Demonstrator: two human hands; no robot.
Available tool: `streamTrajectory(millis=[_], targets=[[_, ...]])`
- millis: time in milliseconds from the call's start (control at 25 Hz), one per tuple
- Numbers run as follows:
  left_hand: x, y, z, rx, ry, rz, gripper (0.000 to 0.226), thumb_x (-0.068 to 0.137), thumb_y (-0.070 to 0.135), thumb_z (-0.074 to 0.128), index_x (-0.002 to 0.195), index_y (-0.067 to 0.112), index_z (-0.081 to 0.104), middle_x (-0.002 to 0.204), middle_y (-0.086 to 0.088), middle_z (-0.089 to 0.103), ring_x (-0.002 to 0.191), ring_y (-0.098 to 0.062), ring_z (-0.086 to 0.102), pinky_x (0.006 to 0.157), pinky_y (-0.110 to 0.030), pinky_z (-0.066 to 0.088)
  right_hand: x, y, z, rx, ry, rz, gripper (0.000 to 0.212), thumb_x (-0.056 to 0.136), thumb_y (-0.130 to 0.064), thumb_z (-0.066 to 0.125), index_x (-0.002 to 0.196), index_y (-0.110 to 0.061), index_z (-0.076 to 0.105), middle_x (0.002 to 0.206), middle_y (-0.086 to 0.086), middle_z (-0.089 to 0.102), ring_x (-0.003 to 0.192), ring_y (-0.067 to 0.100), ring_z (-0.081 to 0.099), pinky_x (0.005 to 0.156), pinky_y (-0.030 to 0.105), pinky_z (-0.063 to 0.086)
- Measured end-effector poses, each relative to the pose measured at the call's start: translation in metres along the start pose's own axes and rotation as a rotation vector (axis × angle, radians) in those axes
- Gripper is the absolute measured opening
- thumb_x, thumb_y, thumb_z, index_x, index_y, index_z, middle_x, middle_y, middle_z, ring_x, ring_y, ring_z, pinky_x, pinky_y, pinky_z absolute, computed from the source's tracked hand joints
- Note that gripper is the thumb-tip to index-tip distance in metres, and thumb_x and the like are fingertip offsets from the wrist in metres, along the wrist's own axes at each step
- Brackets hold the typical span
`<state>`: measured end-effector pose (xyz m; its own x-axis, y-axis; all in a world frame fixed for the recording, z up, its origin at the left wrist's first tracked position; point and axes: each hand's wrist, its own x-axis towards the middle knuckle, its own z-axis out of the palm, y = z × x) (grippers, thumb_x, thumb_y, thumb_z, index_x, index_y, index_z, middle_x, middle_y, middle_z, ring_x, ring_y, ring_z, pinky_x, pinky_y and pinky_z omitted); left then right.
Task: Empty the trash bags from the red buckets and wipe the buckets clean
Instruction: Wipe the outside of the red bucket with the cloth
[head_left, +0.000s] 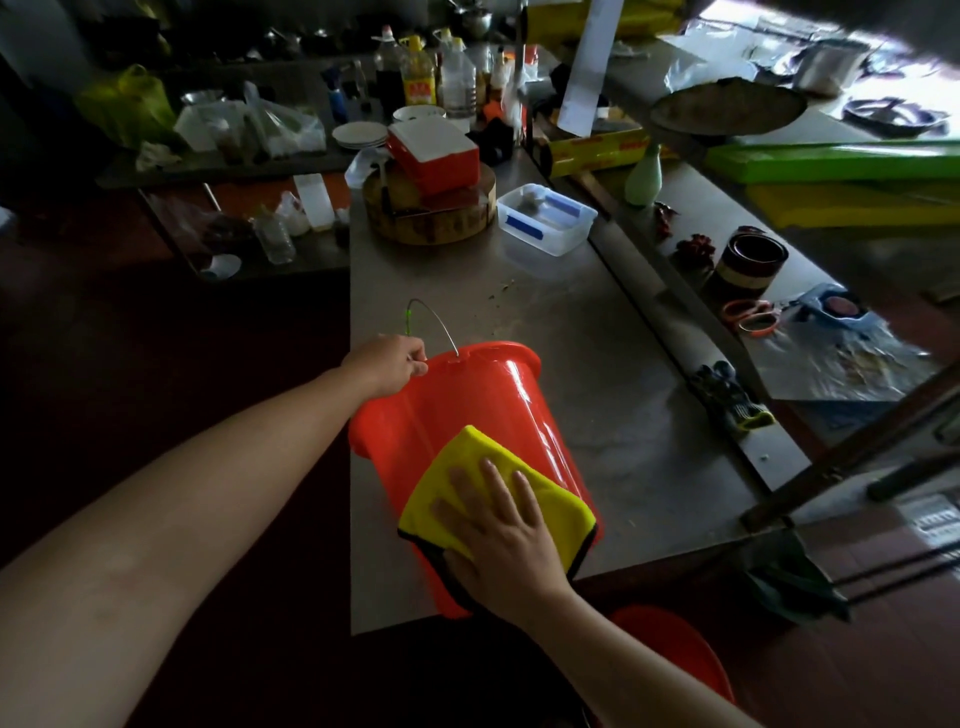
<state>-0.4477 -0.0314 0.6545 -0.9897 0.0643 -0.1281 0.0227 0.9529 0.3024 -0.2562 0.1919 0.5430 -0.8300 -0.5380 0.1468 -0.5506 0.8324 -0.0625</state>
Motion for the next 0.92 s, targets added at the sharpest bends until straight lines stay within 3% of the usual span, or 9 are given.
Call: streamTrajectory(millis=[200, 360, 480, 560, 640, 760, 920], targets=[[0.002, 0.003, 0.0, -0.027, -0.022, -0.007, 0.01, 0.094, 0.03, 0.066, 0.097, 0.021, 0.068, 0.102, -0.003, 0.07, 0.092, -0.021, 0.063, 0.083, -0.035, 0.052, -0.011, 0.063, -0.012, 0.256, -0.043, 0.331, 0.063, 0.097, -0.076, 0.021, 0.156, -0.055, 0.012, 0.169, -0.012, -0.003, 0.156, 0.022, -0.008, 0.125, 0.047, 0.008], [0.003, 0.01, 0.0, -0.016, -0.007, -0.022, 0.011, 0.093, 0.035, 0.067, 0.096, 0.024, 0.068, 0.104, -0.001, 0.07, 0.093, -0.02, 0.062, 0.076, -0.031, 0.045, -0.009, 0.101, -0.004, 0.643, -0.125, 0.614, 0.061, 0.096, -0.072, 0.032, 0.151, -0.06, 0.012, 0.169, -0.014, -0.001, 0.156, 0.019, 0.008, 0.122, 0.047, 0.023], [0.005, 0.017, -0.001, 0.034, 0.002, -0.027, 0.014, 0.094, 0.038, 0.066, 0.098, 0.024, 0.067, 0.106, 0.0, 0.07, 0.095, -0.021, 0.062, 0.075, -0.03, 0.042, -0.013, 0.083, -0.006, 0.576, -0.122, 0.688, 0.059, 0.1, -0.065, 0.031, 0.153, -0.057, 0.006, 0.169, -0.01, -0.003, 0.157, 0.021, 0.004, 0.124, 0.046, 0.019], [0.005, 0.02, 0.0, 0.057, 0.013, -0.027, 0.014, 0.094, 0.038, 0.065, 0.098, 0.025, 0.067, 0.107, 0.001, 0.07, 0.1, -0.022, 0.063, 0.075, -0.029, 0.04, -0.022, 0.055, -0.006, 0.389, -0.058, 0.647, 0.06, 0.099, -0.068, 0.018, 0.155, -0.054, 0.004, 0.169, -0.008, -0.006, 0.157, 0.025, -0.006, 0.126, 0.046, 0.009], [0.006, 0.02, 0.0, 0.057, 0.011, -0.027, 0.013, 0.095, 0.037, 0.065, 0.098, 0.025, 0.067, 0.108, 0.001, 0.07, 0.101, -0.022, 0.063, 0.075, -0.029, 0.039, -0.031, 0.031, -0.006, 0.253, 0.014, 0.505, 0.06, 0.101, -0.065, 0.019, 0.158, -0.05, 0.008, 0.17, -0.005, -0.003, 0.156, 0.031, -0.008, 0.125, 0.048, 0.004], [0.006, 0.016, -0.001, 0.034, -0.015, -0.03, 0.011, 0.094, 0.038, 0.065, 0.097, 0.027, 0.066, 0.109, 0.002, 0.07, 0.097, -0.02, 0.062, 0.074, -0.029, 0.04, -0.039, 0.012, 0.0, 0.127, 0.052, 0.296, 0.057, 0.104, -0.057, 0.034, 0.158, -0.045, 0.021, 0.17, -0.002, 0.009, 0.156, 0.036, 0.002, 0.121, 0.055, 0.011], [0.007, 0.011, 0.0, 0.021, -0.017, -0.015, 0.009, 0.093, 0.04, 0.066, 0.093, 0.03, 0.064, 0.108, 0.003, 0.071, 0.099, -0.021, 0.063, 0.076, -0.03, 0.043, -0.019, 0.015, -0.004, 0.023, 0.021, 0.105, 0.054, 0.102, -0.057, 0.037, 0.154, -0.043, 0.034, 0.168, -0.004, 0.018, 0.154, 0.032, 0.017, 0.114, 0.051, 0.03]])
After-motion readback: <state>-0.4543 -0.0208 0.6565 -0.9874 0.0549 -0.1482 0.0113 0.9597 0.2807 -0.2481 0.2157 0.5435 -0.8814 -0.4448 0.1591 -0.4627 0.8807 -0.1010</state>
